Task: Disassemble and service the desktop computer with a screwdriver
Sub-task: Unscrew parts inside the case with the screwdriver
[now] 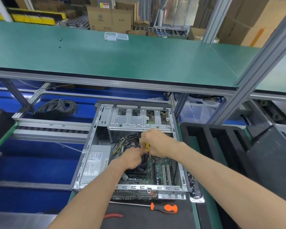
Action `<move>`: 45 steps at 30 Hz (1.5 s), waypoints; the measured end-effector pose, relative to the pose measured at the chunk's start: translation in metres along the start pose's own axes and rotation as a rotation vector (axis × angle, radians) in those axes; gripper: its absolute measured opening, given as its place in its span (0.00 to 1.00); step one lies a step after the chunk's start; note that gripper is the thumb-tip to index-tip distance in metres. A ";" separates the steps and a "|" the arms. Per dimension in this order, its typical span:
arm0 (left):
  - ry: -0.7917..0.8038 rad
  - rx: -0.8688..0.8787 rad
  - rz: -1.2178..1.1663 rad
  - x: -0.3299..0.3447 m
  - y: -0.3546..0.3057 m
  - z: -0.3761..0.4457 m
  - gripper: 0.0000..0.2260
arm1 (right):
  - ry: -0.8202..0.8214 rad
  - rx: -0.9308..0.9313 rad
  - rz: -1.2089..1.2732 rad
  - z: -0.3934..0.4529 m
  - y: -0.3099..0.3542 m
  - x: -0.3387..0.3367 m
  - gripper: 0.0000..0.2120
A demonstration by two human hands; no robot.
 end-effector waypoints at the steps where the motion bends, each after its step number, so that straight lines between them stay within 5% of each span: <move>1: 0.000 -0.006 -0.003 0.001 0.000 0.000 0.19 | -0.022 0.005 0.047 -0.001 0.002 0.003 0.13; 6: 0.011 -0.006 -0.023 0.002 0.002 0.001 0.23 | -0.105 0.199 -0.045 -0.004 -0.012 0.004 0.12; 13: 0.003 0.007 -0.033 0.003 0.002 0.002 0.25 | -0.023 -0.001 0.068 -0.007 -0.003 0.004 0.06; 19: 0.003 -0.001 -0.050 0.004 0.004 0.003 0.27 | -0.087 0.186 -0.056 -0.004 -0.012 0.006 0.10; 22: -0.002 0.002 -0.037 0.005 0.005 0.004 0.26 | -0.049 0.102 -0.004 -0.004 -0.007 0.006 0.02; 26: -0.007 0.019 -0.015 0.006 0.005 0.006 0.26 | -0.010 -0.009 0.050 -0.008 -0.003 0.006 0.08; 32: 0.001 0.004 -0.039 0.007 0.004 0.006 0.26 | -0.037 0.181 -0.099 -0.004 -0.015 0.006 0.09; 36: -0.031 -0.004 -0.023 0.006 0.006 0.004 0.19 | -0.021 0.052 -0.021 0.000 -0.001 0.006 0.04; 40: -0.031 0.008 -0.007 0.006 0.007 0.005 0.11 | -0.003 0.003 0.054 -0.001 0.005 0.002 0.09; 45: -0.024 0.030 -0.017 0.006 0.005 0.007 0.25 | -0.056 0.218 -0.015 -0.009 -0.018 -0.003 0.15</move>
Point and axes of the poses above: each hand's wrist, its own z-axis towards the middle knuckle, its own x-axis out of the palm, y = z × x, the point moved 5 cm from there along z, towards the middle knuckle
